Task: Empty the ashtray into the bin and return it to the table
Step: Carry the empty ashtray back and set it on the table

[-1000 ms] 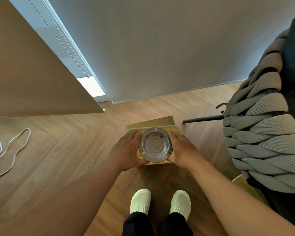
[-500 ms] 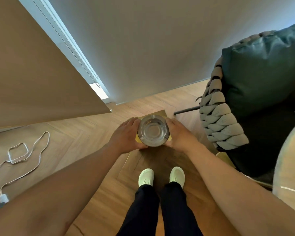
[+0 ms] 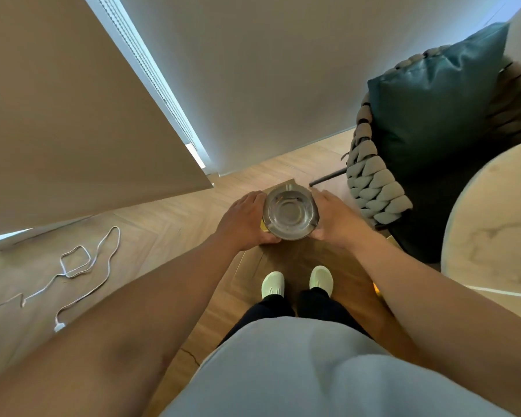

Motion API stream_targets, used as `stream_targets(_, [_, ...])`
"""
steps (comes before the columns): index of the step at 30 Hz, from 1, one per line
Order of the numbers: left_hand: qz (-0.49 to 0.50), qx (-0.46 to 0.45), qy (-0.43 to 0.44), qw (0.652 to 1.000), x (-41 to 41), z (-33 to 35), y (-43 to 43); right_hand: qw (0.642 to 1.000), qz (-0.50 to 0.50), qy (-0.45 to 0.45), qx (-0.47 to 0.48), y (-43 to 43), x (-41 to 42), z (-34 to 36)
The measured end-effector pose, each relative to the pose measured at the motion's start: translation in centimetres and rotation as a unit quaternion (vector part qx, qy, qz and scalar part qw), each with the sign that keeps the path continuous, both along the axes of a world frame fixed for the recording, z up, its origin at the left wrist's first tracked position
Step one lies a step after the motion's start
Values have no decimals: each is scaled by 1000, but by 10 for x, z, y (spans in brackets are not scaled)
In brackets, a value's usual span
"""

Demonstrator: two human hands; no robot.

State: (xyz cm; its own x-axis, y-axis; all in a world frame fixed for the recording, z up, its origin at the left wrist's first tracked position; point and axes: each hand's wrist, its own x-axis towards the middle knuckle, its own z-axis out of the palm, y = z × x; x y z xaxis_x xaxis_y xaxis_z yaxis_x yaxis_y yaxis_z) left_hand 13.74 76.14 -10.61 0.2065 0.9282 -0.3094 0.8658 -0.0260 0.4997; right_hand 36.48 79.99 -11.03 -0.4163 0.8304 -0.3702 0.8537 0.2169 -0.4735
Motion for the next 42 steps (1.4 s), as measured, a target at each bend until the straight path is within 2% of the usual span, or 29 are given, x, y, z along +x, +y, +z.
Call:
stream_targets(5, [-10,-8,-24,1000,9,3,-19,999,-13,-32,7,-28,12,6])
stream_targets(10, [-30,-2,-38,999,19,7,-23,999,-40,-21,-8,-43,21,15])
stream_targets(21, [-162,-27,-50,985,74,5,-26,980,-194,-34,-11,-111,68,22])
stream_targets(27, [-276,-20,-48,960,132,9,-41,948,-316,-27,7,-179,107,19])
stream_targets(34, [-398,-17,-45,916,208,16,-82,911,-412,-17,10,-267,156,27])
stream_targets(42, [-465,-25,-55,883,276,24,-181,880,-475,-11,6,-387,199,40])
